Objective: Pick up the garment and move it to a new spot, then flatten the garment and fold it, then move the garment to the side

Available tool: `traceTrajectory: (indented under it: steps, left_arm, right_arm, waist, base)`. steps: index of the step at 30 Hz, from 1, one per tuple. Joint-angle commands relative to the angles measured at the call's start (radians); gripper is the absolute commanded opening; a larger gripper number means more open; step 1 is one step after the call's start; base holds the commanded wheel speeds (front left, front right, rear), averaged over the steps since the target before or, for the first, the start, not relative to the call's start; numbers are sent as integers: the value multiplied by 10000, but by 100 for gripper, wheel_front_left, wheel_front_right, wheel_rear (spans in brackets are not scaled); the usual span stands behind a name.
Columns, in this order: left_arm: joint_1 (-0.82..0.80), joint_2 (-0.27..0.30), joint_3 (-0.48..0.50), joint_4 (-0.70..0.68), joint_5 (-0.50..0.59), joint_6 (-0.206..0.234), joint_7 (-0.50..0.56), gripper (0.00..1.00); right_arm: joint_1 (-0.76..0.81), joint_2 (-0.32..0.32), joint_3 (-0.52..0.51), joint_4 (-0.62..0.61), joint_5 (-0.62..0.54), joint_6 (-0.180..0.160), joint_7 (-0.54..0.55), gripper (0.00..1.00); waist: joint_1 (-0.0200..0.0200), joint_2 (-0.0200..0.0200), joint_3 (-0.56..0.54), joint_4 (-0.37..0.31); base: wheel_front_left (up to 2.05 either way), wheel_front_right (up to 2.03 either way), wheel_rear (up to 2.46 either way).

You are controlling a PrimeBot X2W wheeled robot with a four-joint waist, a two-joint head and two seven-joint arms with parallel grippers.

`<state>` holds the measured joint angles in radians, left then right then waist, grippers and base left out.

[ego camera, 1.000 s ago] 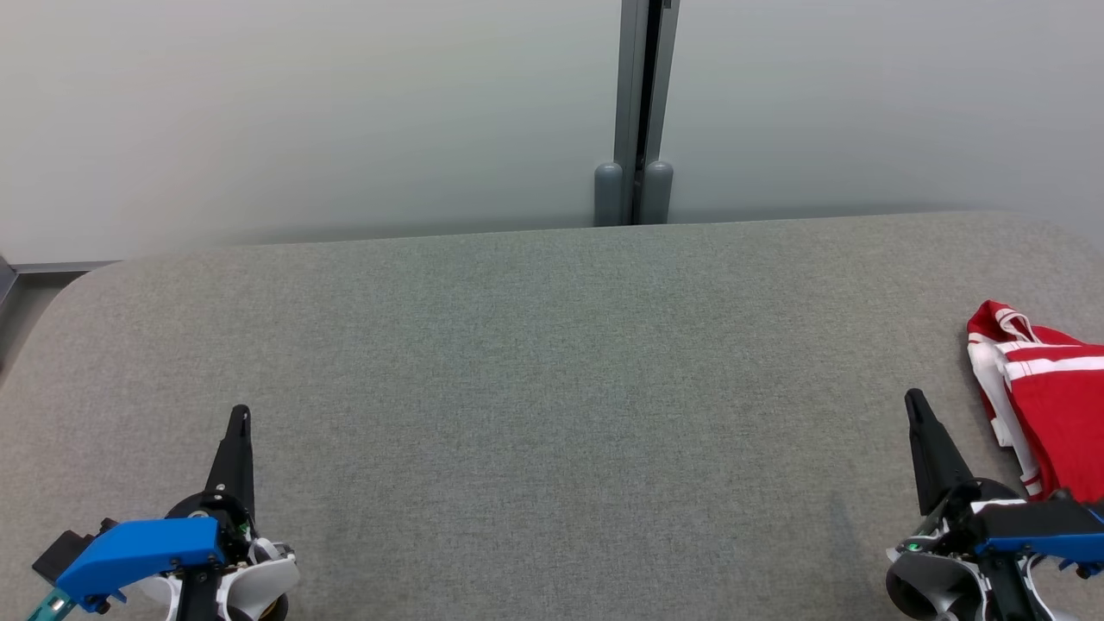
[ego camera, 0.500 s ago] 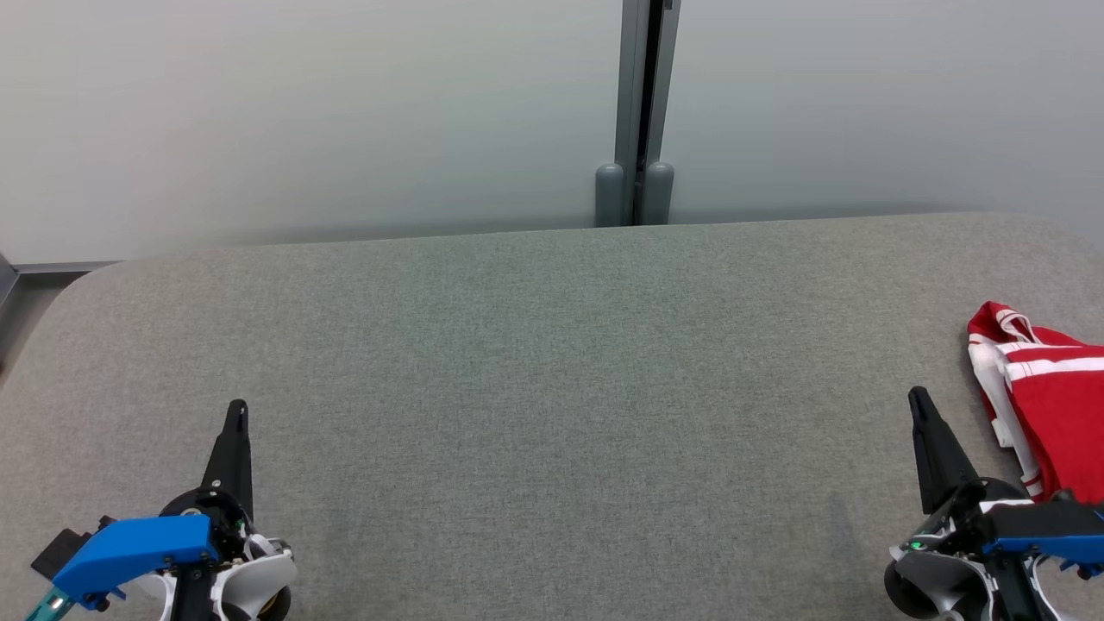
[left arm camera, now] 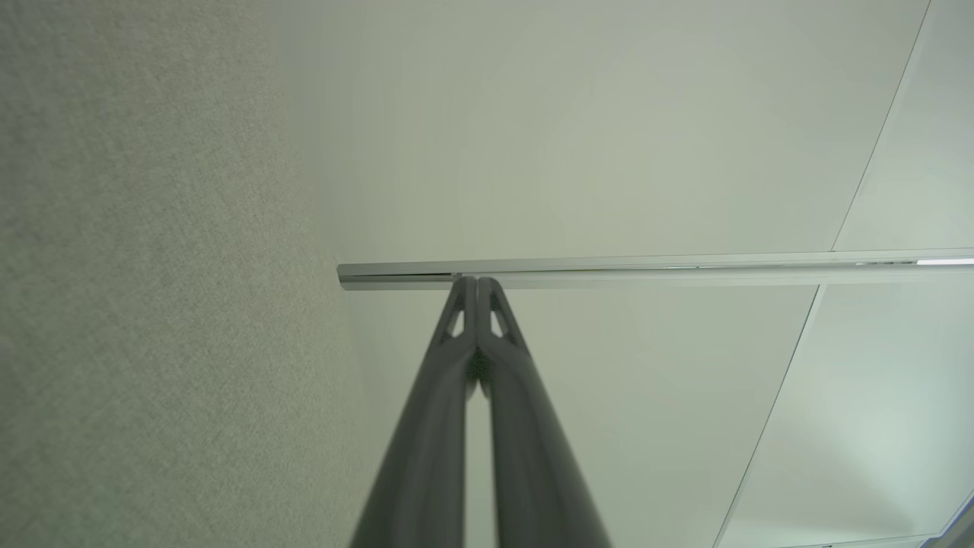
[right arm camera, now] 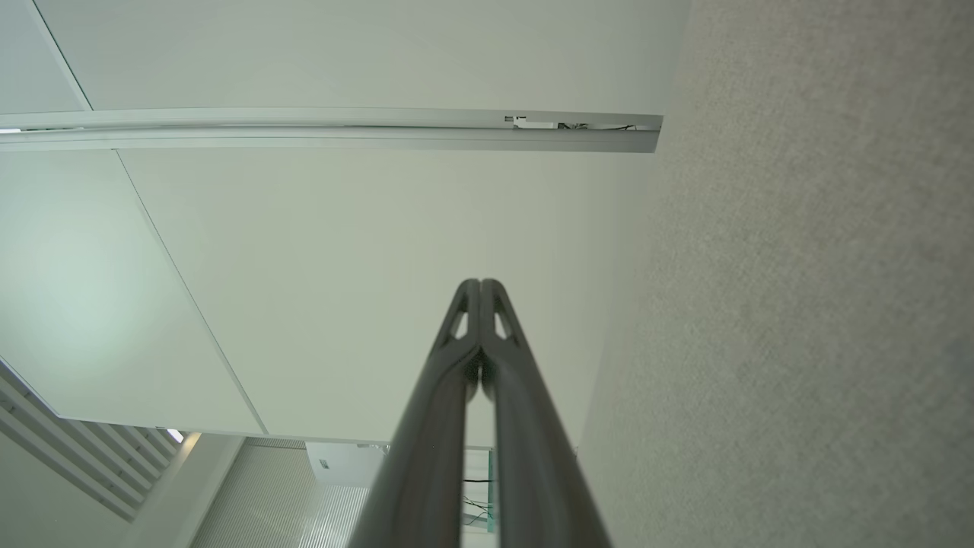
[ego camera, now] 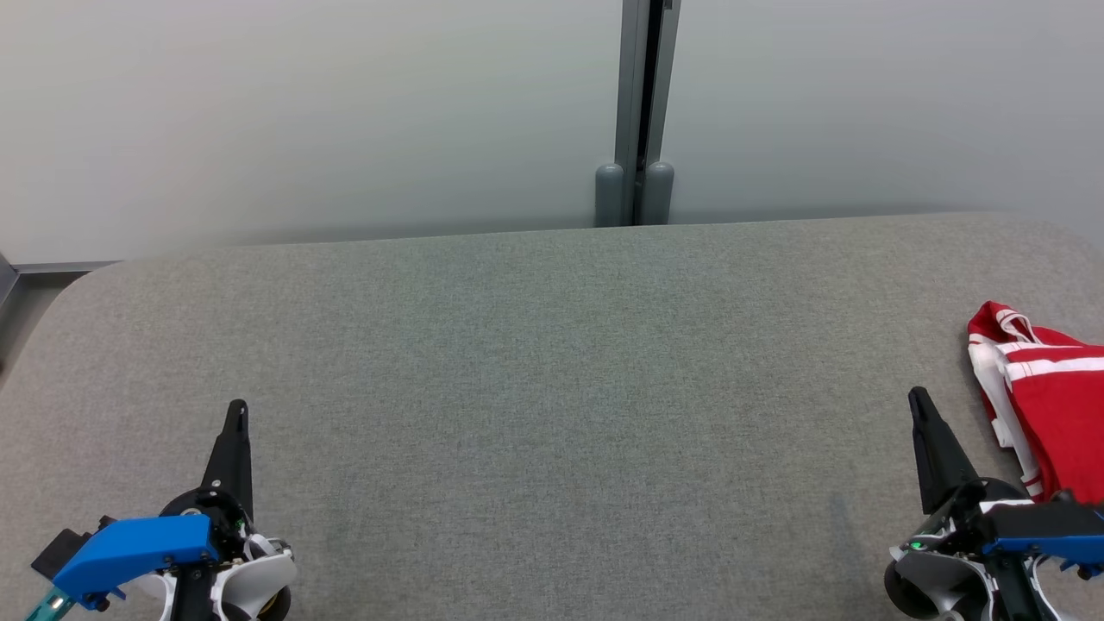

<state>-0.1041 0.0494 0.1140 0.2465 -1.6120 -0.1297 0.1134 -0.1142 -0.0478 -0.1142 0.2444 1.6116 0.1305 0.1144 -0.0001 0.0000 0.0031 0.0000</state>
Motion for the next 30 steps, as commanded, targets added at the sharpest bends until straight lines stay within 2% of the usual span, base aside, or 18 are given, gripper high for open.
traceTrajectory:
  steps: [1,30]
  left_arm:
    - [-96,15,19,-45,-25,-34,41,0]
    - [-96,14,19,-45,-25,-34,41,0]
  right_arm:
    - [124,-44,-21,-38,27,4,31,0]
    - [122,-44,-20,-38,28,4,30,0]
  waist:
    - [1,0,0,0]
    - [1,0,0,0]
  base:
    - [0,0,0]
    - [0,0,0]
